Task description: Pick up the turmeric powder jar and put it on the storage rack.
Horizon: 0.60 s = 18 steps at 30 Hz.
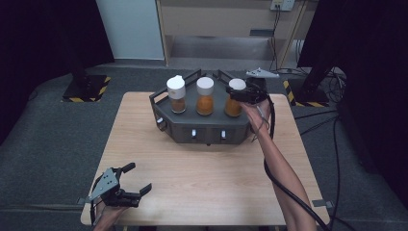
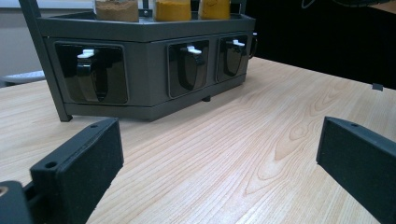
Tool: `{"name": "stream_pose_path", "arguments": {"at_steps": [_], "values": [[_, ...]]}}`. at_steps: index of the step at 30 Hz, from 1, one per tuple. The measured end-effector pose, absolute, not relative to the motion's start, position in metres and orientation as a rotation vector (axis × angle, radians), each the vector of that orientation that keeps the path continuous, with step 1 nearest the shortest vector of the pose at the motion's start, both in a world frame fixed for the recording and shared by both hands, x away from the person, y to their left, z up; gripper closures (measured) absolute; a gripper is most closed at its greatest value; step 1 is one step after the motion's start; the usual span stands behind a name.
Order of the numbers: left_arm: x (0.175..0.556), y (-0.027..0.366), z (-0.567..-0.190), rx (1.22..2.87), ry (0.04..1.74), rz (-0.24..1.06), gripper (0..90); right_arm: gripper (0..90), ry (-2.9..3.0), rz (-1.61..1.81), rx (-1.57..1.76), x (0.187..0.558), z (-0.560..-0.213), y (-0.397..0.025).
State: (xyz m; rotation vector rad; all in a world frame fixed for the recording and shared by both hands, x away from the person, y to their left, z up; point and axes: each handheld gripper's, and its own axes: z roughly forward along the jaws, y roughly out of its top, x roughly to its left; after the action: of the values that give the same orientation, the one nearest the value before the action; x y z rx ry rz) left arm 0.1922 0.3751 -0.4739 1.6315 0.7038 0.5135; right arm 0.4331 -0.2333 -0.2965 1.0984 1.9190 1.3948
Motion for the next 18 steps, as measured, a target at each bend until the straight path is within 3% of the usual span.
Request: {"name": "stream_pose_path", "arguments": {"at_steps": [4,18], "values": [[0.192,0.375,-0.474,1.634,0.702,0.513,0.0,9.5,1.878,1.409,1.079,0.427,-0.292,-0.237],[0.193,0.375,-0.474,1.629,0.704,0.514,0.0,8.8,1.856,1.488,0.962,0.403,-0.269,-0.252]]}}
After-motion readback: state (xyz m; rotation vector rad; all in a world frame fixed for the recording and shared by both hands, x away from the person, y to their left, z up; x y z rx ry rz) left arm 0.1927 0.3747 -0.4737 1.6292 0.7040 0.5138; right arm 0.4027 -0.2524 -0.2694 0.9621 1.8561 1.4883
